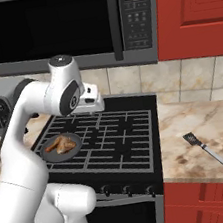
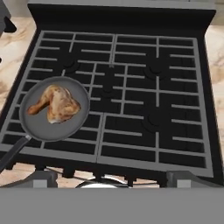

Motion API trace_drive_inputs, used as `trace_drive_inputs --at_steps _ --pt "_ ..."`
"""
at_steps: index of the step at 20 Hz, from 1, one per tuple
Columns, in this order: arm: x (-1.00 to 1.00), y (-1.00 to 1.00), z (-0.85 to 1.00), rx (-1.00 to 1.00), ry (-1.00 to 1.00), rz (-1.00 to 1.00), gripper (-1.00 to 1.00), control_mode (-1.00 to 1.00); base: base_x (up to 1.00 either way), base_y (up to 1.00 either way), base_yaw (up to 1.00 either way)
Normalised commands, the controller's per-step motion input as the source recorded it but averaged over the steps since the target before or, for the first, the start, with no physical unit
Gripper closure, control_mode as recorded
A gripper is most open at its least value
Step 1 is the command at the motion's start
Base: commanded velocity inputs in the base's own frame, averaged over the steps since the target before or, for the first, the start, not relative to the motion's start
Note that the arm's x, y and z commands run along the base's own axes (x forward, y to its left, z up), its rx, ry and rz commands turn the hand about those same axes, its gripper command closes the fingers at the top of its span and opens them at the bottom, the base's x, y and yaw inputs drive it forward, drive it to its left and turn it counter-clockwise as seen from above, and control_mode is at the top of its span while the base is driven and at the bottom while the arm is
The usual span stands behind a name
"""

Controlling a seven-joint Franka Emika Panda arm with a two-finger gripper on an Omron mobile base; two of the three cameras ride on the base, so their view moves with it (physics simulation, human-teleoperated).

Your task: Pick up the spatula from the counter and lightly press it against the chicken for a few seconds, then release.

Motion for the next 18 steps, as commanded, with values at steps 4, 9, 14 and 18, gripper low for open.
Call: trace_drive_inputs --at_steps 4,9,14,18 --pt "-0.15 -0.27 0.0 0.0 0.0 0.02 -1.0 -1.0 0.0 0.0 0.0" --pt "-0.16 -0.32 0.0 0.0 0.0 0.01 -1.0 -1.0 0.0 0.0 0.0" --pt "-0.13 -0.32 0.0 0.0 0.0 0.01 -1.0 -1.0 0.0 0.0 0.0" --pt "-0.12 -0.33 0.0 0.0 0.0 0.0 -1.0 -1.0 0.0 0.0 0.0"
